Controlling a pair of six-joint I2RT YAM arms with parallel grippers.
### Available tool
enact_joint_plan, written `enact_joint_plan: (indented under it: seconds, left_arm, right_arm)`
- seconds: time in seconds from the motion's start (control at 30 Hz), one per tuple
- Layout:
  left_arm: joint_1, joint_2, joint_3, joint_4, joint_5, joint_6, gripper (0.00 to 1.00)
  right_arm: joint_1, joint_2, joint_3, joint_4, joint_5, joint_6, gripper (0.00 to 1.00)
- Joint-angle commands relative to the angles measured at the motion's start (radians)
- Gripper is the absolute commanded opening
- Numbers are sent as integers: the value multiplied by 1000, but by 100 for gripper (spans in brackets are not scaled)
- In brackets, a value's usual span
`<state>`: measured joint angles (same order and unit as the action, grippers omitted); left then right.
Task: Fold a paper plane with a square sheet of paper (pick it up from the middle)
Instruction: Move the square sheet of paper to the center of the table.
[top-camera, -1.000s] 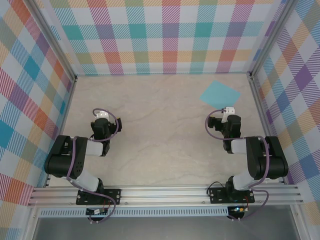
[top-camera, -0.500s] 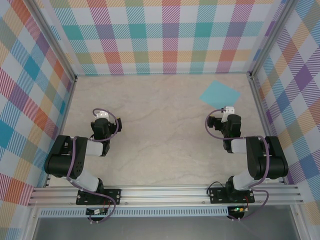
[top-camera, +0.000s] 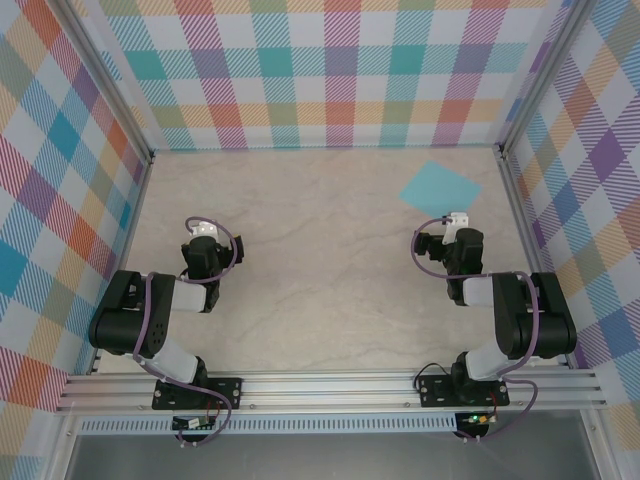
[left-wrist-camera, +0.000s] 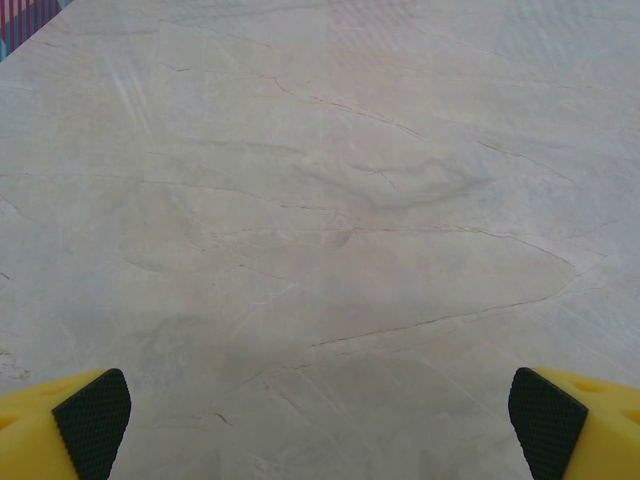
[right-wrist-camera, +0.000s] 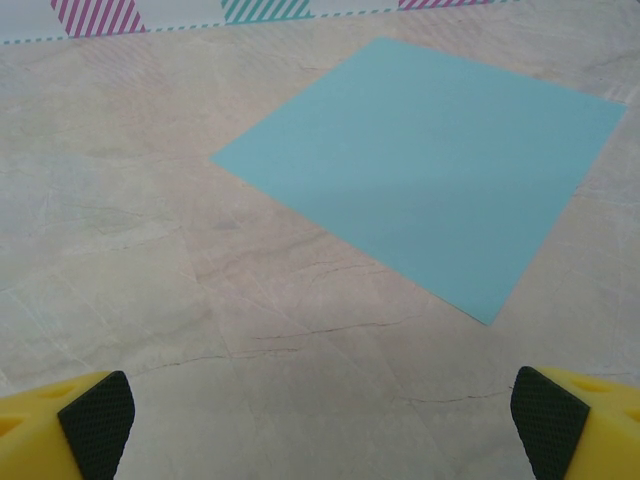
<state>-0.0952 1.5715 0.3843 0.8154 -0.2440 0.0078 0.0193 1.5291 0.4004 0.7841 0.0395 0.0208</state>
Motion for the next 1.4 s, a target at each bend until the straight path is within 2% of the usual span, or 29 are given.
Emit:
enact_joint_plan:
  seconds: [0.0,0.53,0.6,0.67,0.73,0.8,0.9,1.0,1.1,1.13,1.2,1.37]
  left_arm:
    - [7,-8,14,35,8,-14,100]
    - [8,-22,-20,82,19,-9,100]
    - [7,-49,-46,106,5,-17,100]
    - [8,-117,-62,83,-5,-23,100]
    - [11,-218,-41,-58,-18,-43,100]
    - [15,-313,10,-259,-39,-105,100]
    - [18,-449,41,-424,-33,-197,100]
    - [20,-574,56,-518,12,-273,100]
    - [20,-682,92,-711,-140,-504,100]
    - [20,-710,89,-730,-142,-497,100]
    - [22,-768,78,-755,-96,-448,100]
    - [22,-862,49,-807,38,-454,100]
  right_arm:
    - [-7,-4,21,8,-24,-4,100]
    - [-9,-17,17,5,-63,-20,100]
    - [-4,-44,36,-50,-80,-33,100]
    - [-4,-100,78,-197,-61,-16,100]
    - [-7,-158,171,-455,-9,61,100]
    - [-6,-193,224,-595,-7,93,100]
    - [-6,-236,281,-723,-25,176,100]
    - [-8,-233,344,-810,-78,203,100]
    - [-8,-134,459,-947,-168,207,100]
    - [-9,-87,508,-1000,-188,226,100]
    - [-21,-25,565,-1023,-266,264,100]
    - [-54,89,661,-976,-347,385,100]
